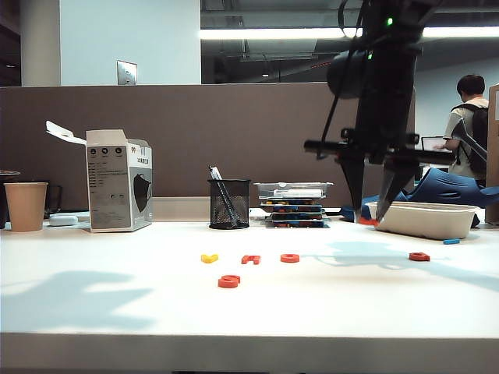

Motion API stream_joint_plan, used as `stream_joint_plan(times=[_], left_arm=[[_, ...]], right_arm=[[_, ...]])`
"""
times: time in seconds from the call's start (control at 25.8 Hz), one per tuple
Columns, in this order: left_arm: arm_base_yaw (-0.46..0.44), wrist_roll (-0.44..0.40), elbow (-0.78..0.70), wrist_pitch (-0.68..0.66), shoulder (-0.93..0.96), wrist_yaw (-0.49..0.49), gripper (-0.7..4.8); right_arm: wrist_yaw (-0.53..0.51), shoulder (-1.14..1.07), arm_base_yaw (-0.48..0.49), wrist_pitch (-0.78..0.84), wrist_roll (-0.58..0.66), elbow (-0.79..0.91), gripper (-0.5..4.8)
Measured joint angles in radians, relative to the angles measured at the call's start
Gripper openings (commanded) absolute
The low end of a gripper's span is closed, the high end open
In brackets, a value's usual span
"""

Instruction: Select the appropriate letters from the row of letter magnets placed on the table to arrange into the word "sun".

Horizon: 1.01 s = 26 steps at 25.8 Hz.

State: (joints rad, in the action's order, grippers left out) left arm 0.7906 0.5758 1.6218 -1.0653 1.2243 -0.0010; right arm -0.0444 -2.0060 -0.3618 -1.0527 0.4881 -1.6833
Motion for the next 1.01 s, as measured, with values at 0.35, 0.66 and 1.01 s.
stream_joint_plan(times=[0.35,0.66,1.01], left_arm=[[0.000,0.000,0.000,0.008,0.000,0.000,-0.05],[0.000,0.000,0.000,0.008,0.000,0.000,-0.05],[0.000,0.000,0.000,0.008,0.000,0.000,-0.05]], right_arm=[[0.023,0.042,-0.145,-0.066,-0.013,0.006,1.08],[0.070,0.044,-0.267,-0.026,-0.004,0.088,1.08],[0.064,0.043,-0.339,0.129,0.042,0.190,1.08]])
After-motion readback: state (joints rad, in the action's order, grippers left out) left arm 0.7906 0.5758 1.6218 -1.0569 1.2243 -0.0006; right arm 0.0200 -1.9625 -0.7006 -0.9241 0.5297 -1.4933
